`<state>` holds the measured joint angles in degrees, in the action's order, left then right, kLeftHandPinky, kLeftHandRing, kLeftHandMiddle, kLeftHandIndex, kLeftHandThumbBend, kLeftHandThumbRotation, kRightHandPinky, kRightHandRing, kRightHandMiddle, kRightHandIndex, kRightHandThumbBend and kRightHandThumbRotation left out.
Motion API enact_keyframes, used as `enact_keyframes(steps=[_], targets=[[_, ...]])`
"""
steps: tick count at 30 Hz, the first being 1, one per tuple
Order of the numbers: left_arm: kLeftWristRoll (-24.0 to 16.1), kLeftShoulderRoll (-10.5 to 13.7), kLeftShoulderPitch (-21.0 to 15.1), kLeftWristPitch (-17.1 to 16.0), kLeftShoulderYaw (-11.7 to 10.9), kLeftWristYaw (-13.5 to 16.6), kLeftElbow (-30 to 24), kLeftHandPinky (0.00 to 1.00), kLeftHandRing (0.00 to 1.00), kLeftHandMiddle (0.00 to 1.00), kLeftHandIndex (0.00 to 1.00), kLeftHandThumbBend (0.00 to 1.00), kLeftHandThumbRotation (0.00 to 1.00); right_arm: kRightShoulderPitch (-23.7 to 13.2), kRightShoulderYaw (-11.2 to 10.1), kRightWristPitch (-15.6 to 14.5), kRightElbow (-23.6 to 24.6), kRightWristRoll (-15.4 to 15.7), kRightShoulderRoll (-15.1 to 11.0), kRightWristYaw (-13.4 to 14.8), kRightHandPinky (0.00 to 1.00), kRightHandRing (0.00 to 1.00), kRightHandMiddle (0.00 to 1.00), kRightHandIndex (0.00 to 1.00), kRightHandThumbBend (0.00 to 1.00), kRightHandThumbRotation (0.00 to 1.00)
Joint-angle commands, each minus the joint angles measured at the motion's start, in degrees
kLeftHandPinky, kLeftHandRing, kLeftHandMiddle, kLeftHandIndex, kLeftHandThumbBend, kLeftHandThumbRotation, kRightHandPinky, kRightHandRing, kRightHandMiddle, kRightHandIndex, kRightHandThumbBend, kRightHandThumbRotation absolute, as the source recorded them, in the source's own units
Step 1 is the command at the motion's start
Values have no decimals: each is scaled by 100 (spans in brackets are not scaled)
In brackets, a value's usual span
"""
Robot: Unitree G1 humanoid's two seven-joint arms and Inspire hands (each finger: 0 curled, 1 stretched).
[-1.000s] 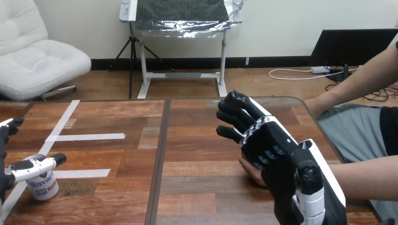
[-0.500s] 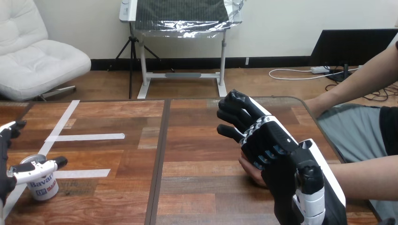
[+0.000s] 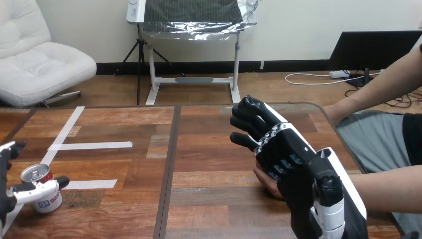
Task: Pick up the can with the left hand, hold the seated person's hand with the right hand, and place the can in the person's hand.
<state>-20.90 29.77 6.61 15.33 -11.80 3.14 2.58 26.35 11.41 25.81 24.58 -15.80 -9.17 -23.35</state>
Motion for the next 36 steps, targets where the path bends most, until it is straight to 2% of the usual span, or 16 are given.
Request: enact_keyframes(steps=[1, 10, 36], targets=[[-87, 88, -393, -13, 107, -17, 34, 77, 86, 87, 86, 88, 24, -326, -46, 88, 79, -45, 64, 22, 88, 92, 90, 90, 79, 97], [34, 56, -481, -40, 73, -37, 228, 77, 87, 88, 86, 88, 21, -349, -58, 113, 63, -45, 69, 17, 87, 91, 90, 90, 79, 98], [-70, 124, -739, -85, 212, -3, 828, 76, 86, 88, 86, 88, 20, -317, -101, 106, 115, -73, 39, 6, 85, 90, 89, 89, 79, 97]])
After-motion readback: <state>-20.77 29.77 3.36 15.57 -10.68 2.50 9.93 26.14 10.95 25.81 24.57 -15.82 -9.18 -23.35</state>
